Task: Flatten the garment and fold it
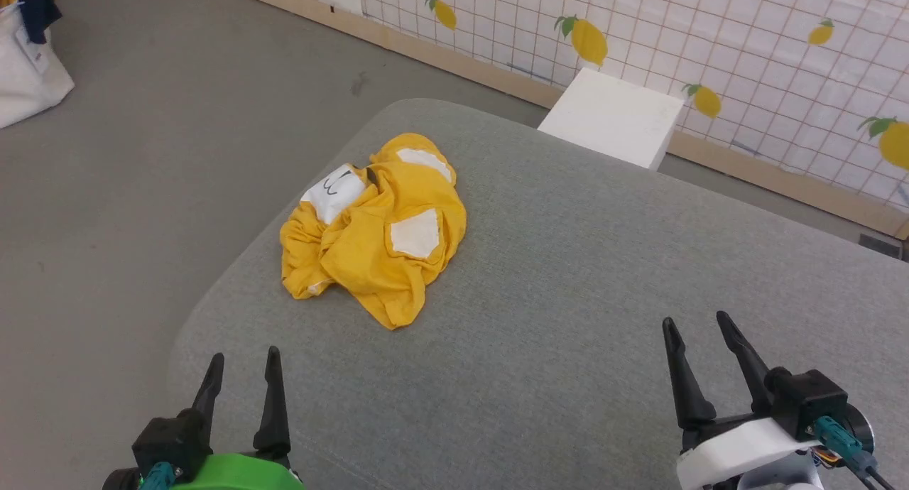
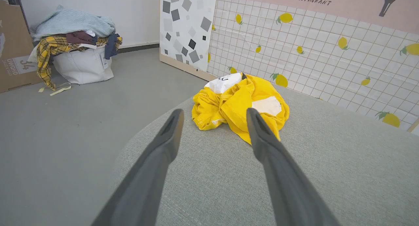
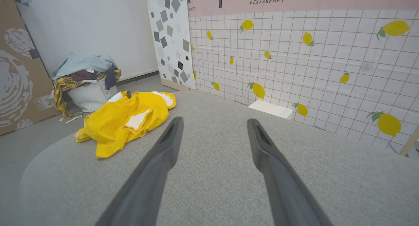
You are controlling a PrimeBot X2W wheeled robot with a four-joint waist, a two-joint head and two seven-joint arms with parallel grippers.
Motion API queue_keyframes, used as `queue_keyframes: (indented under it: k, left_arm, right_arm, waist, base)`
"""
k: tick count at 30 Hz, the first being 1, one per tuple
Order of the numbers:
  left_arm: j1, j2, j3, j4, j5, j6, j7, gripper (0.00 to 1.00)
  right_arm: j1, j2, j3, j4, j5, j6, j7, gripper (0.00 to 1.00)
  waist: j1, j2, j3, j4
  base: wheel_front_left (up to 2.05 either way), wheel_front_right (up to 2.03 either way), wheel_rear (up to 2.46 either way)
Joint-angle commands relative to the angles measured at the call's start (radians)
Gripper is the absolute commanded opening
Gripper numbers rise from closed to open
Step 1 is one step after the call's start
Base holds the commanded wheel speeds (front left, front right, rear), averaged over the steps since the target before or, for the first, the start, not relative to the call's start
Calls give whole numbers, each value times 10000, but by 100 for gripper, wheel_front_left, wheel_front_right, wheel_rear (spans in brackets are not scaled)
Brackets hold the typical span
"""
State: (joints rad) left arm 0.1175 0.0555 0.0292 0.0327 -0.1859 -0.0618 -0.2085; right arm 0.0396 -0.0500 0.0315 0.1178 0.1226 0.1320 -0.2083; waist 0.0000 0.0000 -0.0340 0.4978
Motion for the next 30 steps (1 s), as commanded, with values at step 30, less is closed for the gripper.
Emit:
queue_keyframes:
  k: [30]
  left_arm:
    - [269, -53, -41, 174, -533, -174, -532, 100]
  right_arm:
    - [-118, -3, 108, 202, -46, -13, -534, 100]
  waist:
    - [0, 0, 73, 971]
  base:
    - [0, 0, 0]
